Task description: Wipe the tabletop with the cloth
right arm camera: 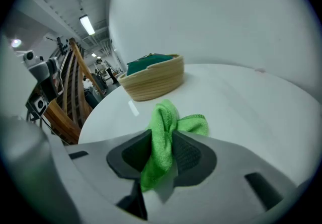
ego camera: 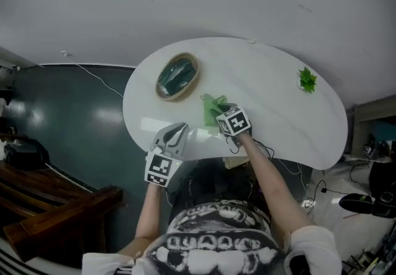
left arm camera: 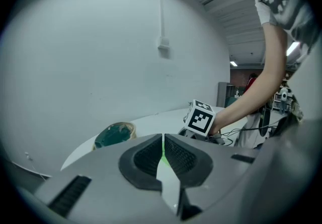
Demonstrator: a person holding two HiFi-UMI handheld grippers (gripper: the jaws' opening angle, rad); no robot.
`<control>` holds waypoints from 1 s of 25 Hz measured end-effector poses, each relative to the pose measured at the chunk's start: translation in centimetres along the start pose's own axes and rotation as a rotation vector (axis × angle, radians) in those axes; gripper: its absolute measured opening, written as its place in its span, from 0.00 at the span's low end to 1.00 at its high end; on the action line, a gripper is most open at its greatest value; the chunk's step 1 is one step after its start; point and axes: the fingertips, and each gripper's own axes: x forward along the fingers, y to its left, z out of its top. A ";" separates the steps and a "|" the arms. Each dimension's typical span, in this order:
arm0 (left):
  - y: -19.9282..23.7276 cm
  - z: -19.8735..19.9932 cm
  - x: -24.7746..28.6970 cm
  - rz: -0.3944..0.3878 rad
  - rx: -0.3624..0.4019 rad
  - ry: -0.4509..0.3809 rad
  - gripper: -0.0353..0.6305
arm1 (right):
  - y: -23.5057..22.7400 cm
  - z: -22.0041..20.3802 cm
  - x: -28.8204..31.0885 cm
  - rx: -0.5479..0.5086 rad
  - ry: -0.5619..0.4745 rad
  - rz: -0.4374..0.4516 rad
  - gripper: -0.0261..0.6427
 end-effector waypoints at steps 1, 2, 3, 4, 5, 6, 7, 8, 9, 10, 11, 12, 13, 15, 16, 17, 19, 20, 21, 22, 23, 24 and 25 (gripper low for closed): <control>-1.1 0.5 0.7 -0.013 0.004 -0.001 0.07 | -1.5 -0.8 -1.1 0.016 -0.004 -0.017 0.22; -2.4 0.9 1.4 -0.026 0.007 -0.003 0.07 | -3.0 -1.6 -2.3 0.033 -0.007 -0.032 0.22; -3.6 1.4 2.2 -0.040 0.011 -0.004 0.07 | -4.5 -2.5 -3.5 0.049 -0.011 -0.047 0.22; -4.9 1.8 2.9 -0.053 0.015 -0.005 0.07 | -6.1 -3.3 -4.7 0.064 -0.014 -0.063 0.22; -6.1 2.3 3.6 -0.065 0.019 -0.004 0.07 | -7.6 -4.2 -6.0 0.078 -0.017 -0.079 0.22; -7.4 2.7 4.4 -0.078 0.023 -0.004 0.07 | -9.0 -5.1 -7.3 0.090 -0.019 -0.095 0.22; -8.7 3.2 5.1 -0.089 0.026 -0.004 0.07 | -10.5 -6.1 -8.6 0.103 -0.022 -0.110 0.22; -10.1 3.6 5.8 -0.100 0.029 -0.004 0.07 | -11.9 -7.1 -9.9 0.114 -0.024 -0.124 0.22; -11.4 4.0 6.5 -0.111 0.032 -0.006 0.07 | -13.4 -8.1 -11.2 0.126 -0.027 -0.137 0.22; -12.7 4.4 7.2 -0.121 0.035 -0.009 0.07 | -14.8 -9.1 -12.5 0.137 -0.029 -0.151 0.22; -14.0 4.8 7.9 -0.130 0.039 -0.012 0.07 | -16.2 -10.1 -13.8 0.148 -0.030 -0.167 0.22; -15.2 5.2 8.7 -0.138 0.042 -0.015 0.07 | -17.7 -11.0 -15.1 0.158 -0.031 -0.183 0.22; -16.4 5.6 9.5 -0.145 0.045 -0.017 0.07 | -19.2 -12.0 -16.4 0.168 -0.031 -0.200 0.22; -18.7 6.4 11.0 -0.158 0.050 -0.021 0.07 | -22.1 -14.0 -18.9 0.191 -0.035 -0.228 0.22; -19.8 6.7 11.6 -0.164 0.052 -0.023 0.07 | -23.5 -15.1 -20.1 0.205 -0.038 -0.242 0.22; -20.9 7.0 12.3 -0.171 0.054 -0.024 0.07 | -24.8 -16.2 -21.5 0.218 -0.039 -0.259 0.22; -22.8 7.6 13.4 -0.184 0.059 -0.027 0.07 | -27.4 -18.3 -24.3 0.240 -0.039 -0.301 0.22; -23.6 7.8 13.9 -0.190 0.064 -0.027 0.07 | -28.6 -19.3 -25.5 0.251 -0.039 -0.319 0.22; -24.4 8.0 14.3 -0.196 0.069 -0.026 0.07 | -29.7 -20.3 -26.7 0.265 -0.040 -0.335 0.22; -25.0 8.2 14.7 -0.203 0.075 -0.025 0.07 | -30.8 -21.4 -27.8 0.279 -0.040 -0.351 0.22; -25.7 8.4 15.0 -0.211 0.081 -0.023 0.07 | -31.9 -22.5 -29.1 0.293 -0.038 -0.373 0.22; -26.3 8.5 15.4 -0.219 0.088 -0.020 0.07 | -32.9 -23.6 -30.3 0.306 -0.032 -0.399 0.22; -26.8 8.7 15.7 -0.228 0.095 -0.018 0.07 | -33.9 -24.7 -31.6 0.320 -0.027 -0.424 0.22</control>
